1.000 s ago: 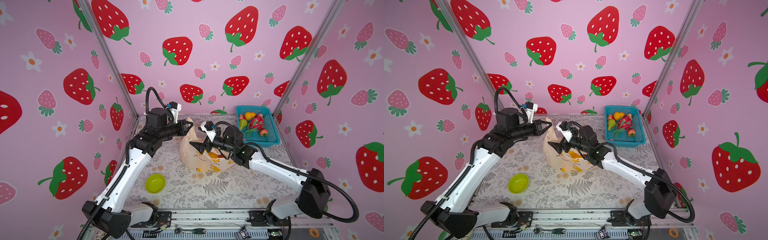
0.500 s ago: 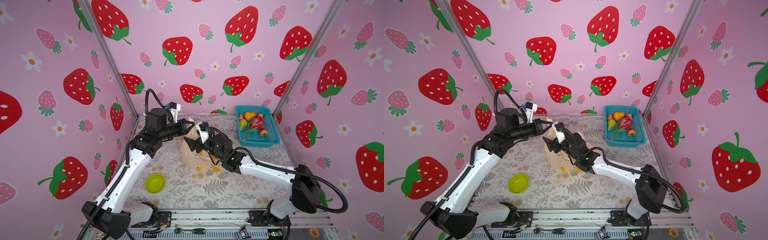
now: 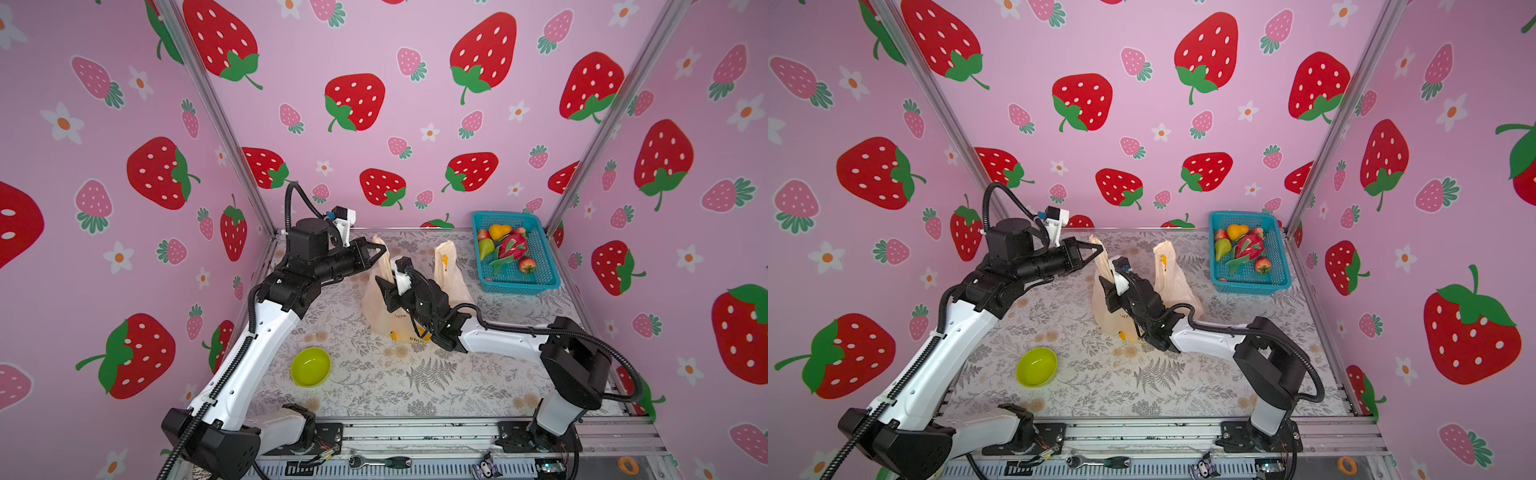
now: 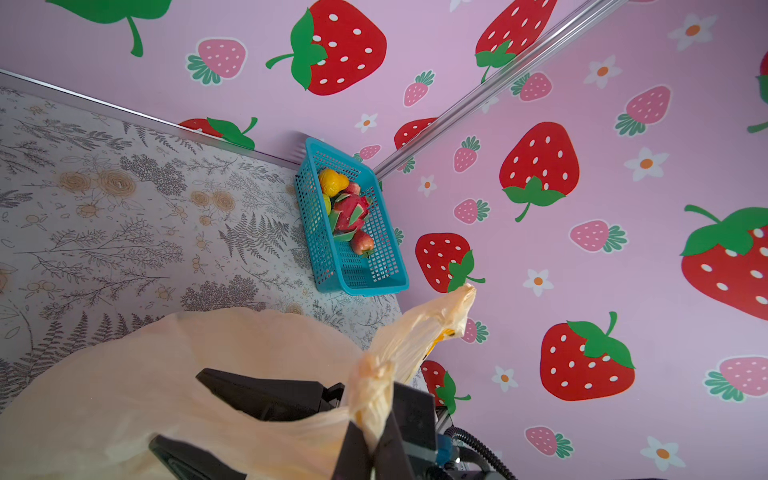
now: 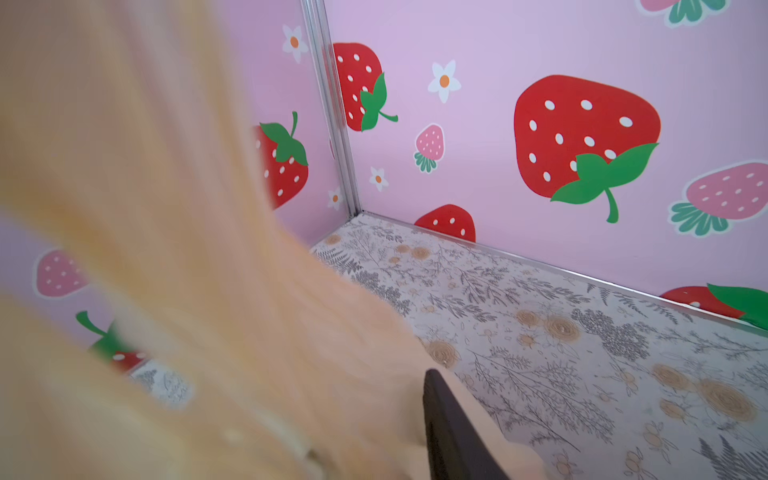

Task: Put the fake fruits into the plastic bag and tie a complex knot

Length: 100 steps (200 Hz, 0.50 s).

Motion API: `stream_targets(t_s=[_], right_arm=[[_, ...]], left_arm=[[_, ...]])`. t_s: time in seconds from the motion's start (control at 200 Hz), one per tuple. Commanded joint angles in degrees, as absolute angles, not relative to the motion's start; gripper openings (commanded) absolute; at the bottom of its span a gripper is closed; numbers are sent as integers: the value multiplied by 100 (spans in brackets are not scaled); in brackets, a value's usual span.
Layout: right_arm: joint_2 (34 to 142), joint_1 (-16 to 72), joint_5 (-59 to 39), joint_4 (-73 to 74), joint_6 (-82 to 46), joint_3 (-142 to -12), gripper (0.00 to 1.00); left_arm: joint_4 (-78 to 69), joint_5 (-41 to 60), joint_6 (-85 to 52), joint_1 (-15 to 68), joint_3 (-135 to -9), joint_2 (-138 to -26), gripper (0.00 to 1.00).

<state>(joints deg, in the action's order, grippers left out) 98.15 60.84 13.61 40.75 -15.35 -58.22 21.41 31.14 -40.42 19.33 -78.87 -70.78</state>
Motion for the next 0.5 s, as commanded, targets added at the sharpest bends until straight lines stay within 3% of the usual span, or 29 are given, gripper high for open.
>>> stream_targets(t_s=[0.0,0.13,0.26,0.335,0.495], right_arm=[[9689,6047,1363,4218,-1494,-5739,37],[9468,6016,1080,4197,-1225,-5774,45],[9221,5906,307,4147,-729,-5792,75],[9126,5793,-347,4009,-258,-5846,87],[9159,5345,-1975,3387,402,-6253,95]], left_arm=[[1736,3369,-4158,1876,-7943,-7022,0],[1754,3408,-4135,1874,-7944,-7082,0],[1792,3432,-4114,1876,-7967,-7127,0],[1793,3463,-4105,1880,-7980,-7137,0],[1793,3511,-4112,1879,-7980,-7154,0]])
